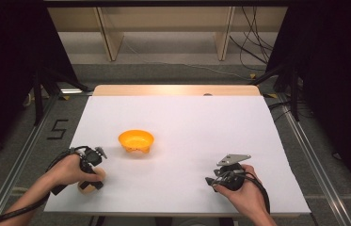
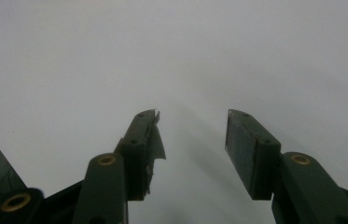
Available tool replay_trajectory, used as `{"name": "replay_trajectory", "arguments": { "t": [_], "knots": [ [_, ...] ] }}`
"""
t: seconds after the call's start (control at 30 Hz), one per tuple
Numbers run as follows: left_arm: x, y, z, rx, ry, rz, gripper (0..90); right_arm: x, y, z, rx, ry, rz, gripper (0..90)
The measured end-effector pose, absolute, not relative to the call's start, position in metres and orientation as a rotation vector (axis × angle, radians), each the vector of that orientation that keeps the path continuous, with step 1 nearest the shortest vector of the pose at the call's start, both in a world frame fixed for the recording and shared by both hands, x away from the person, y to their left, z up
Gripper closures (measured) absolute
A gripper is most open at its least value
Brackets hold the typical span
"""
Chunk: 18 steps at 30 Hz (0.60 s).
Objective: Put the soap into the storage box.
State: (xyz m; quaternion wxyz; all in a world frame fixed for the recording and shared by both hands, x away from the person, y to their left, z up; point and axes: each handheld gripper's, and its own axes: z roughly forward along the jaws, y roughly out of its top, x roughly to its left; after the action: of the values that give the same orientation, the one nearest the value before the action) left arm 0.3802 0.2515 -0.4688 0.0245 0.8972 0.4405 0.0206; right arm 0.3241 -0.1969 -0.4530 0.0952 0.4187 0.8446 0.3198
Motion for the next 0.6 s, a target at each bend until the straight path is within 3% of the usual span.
{"name": "replay_trajectory", "arguments": {
  "t": [0.33,0.6],
  "knots": [
    [0.3842,0.2559,-0.4676,2.755,1.375,0.002,31.9,0.3233,-0.1966,-0.4526,1.252,2.511,0.946,53.5],
    [0.3838,0.2555,-0.4654,2.807,1.321,-0.027,32.2,0.3233,-0.1964,-0.4524,1.252,2.51,0.946,53.5]
  ]
}}
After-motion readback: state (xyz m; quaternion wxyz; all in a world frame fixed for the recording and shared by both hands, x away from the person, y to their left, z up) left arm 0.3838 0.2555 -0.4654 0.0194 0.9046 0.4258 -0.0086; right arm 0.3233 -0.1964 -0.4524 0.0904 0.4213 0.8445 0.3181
